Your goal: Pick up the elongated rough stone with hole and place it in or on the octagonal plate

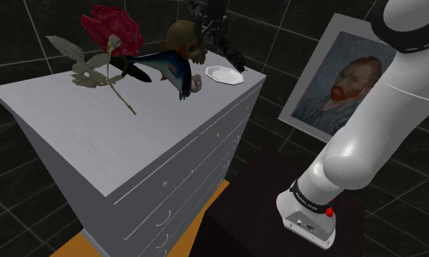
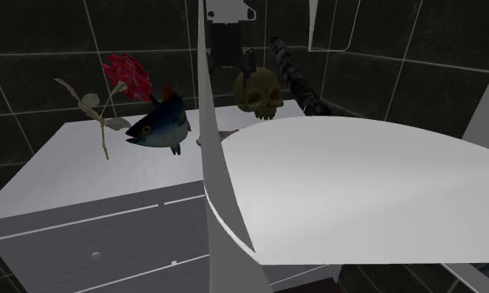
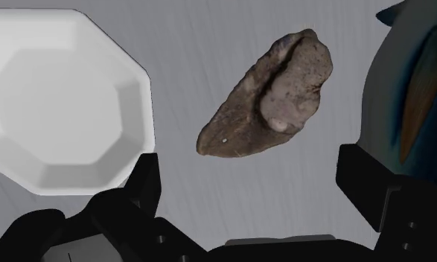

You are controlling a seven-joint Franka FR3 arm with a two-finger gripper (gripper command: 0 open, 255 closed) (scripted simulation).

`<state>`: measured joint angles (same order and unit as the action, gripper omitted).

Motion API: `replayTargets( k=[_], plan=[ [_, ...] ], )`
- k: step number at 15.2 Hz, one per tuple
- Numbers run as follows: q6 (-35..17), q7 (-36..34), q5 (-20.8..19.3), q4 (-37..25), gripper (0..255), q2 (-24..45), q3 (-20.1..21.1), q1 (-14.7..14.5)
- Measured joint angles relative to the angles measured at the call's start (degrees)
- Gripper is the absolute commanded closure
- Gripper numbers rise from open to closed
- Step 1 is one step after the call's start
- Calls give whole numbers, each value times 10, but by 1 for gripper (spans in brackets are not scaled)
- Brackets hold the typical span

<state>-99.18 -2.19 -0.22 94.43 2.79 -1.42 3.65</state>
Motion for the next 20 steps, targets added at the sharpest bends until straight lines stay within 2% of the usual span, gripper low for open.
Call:
replayTargets(
  k=[3,9,15,16,20],
  plan=[
    [-4,6,4,-35,0,32,-3,4],
    [-44,5,4,-4,0,40,-3,4],
    [-51,6,4,5,0,38,-3,4],
    [-51,6,4,5,255,38,-3,4],
    [-51,6,4,5,255,38,-3,4]
  ],
)
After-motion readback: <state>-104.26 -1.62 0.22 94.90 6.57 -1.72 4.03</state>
